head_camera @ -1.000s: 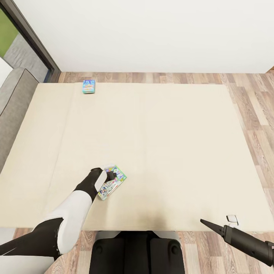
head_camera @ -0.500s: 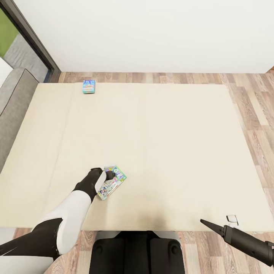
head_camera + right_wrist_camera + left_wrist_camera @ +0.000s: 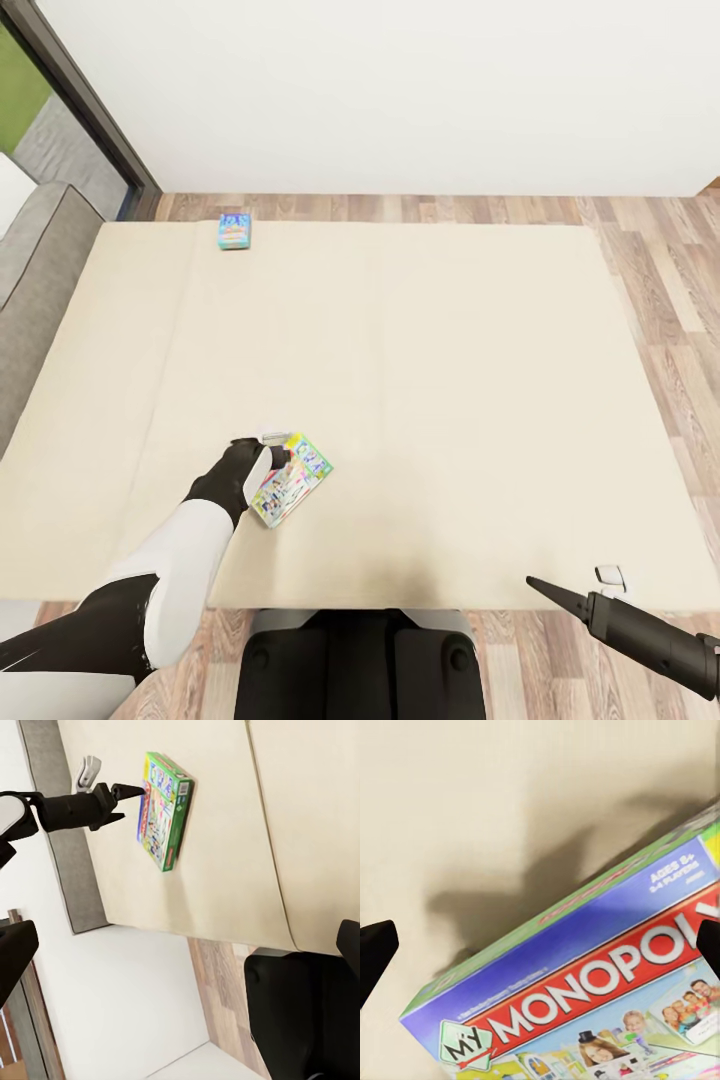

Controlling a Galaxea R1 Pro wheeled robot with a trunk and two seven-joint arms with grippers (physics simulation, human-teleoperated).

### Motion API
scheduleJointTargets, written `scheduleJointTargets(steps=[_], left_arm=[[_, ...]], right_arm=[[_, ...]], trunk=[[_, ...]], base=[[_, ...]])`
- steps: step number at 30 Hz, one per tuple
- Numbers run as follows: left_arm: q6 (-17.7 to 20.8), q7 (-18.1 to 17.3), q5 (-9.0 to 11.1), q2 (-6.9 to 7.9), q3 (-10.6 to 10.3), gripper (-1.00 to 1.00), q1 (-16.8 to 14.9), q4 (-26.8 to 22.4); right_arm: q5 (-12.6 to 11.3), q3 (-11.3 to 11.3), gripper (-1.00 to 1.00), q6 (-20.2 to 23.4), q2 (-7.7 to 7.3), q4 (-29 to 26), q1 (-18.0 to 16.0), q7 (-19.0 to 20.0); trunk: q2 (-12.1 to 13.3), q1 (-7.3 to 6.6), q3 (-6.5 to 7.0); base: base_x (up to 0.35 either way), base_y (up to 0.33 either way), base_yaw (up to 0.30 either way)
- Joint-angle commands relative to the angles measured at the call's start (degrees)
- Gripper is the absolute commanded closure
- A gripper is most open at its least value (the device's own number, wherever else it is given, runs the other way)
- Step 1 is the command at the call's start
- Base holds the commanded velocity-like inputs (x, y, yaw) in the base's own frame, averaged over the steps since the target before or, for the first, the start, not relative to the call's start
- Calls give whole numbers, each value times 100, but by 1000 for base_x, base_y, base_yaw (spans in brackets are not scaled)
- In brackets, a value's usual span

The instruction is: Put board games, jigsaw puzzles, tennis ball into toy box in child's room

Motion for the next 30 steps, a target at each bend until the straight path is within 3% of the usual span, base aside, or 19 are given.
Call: scheduleJointTargets(steps=[1, 10, 16, 20, 24, 30], left_arm=[[32, -8, -45, -6, 37, -100, -2, -10], [42, -8, -45, 22, 46, -100, -3, -9], [41, -46, -45, 139, 50, -100, -9, -2], [39, -281, -56, 213, 38, -100, -17, 12], [38, -748, -67, 333, -82, -100, -35, 14], [27, -1457, -76, 471, -528, -100, -43, 17]], right_arm=[[-19, -1, -100, 41, -2, 0, -1, 6], [-19, -1, -100, 41, -6, 0, -1, 6], [-19, -2, -100, 41, -2, 0, -1, 6], [-19, 0, -100, 41, -3, -5, -1, 6], [-19, -1, -100, 41, -2, -8, -1, 6], [-19, 1, -100, 41, -8, -18, -1, 6]], trunk=[[-8, 4, 1], [-8, 4, 32], [-8, 4, 35], [-8, 4, 36], [-8, 4, 36], [-8, 4, 36]], base=[[0, 0, 0], [0, 0, 0], [0, 0, 0], [0, 0, 0], [0, 0, 0], [0, 0, 0]])
